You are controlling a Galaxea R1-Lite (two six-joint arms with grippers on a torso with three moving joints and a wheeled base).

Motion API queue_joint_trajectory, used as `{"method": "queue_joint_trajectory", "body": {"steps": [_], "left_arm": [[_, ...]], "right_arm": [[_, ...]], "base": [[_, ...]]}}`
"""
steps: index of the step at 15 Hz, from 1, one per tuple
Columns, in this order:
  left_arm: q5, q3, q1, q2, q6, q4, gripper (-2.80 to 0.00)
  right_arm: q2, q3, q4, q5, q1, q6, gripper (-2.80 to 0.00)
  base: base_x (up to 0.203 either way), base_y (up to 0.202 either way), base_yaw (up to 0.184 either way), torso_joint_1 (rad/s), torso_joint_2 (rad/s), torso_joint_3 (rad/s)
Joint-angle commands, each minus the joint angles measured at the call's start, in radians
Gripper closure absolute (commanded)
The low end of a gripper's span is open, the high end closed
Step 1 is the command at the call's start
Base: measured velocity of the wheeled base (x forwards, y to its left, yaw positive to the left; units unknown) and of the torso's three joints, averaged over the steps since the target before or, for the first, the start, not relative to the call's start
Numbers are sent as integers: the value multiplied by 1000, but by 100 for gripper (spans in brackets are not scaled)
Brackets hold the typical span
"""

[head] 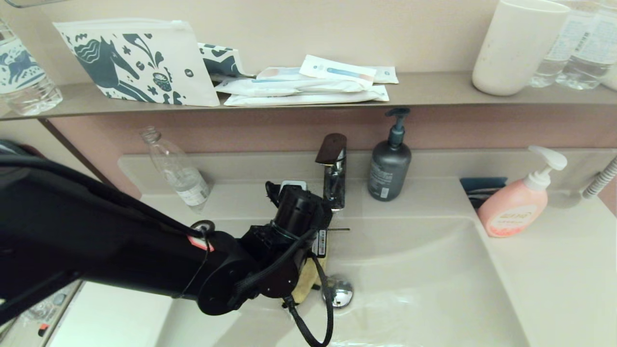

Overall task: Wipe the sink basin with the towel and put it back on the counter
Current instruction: Wipe the sink

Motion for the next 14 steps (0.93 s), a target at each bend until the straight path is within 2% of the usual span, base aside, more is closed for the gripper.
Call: {"method": "queue_joint_trajectory", "body": {"steps": [1, 10, 14], "left_arm": [[7, -23, -26, 17, -20, -3, 0], [32, -184, -100, 125, -27, 0, 0], [69, -238, -118, 156, -27, -3, 0]], "right_arm": [[0, 0, 0, 0, 0, 0, 0], [0, 0, 0, 0, 0, 0, 0], [0, 0, 0, 0, 0, 0, 0]], "base": [[0, 0, 0, 0, 0, 0], [0, 0, 0, 0, 0, 0], [0, 0, 0, 0, 0, 0]]}}
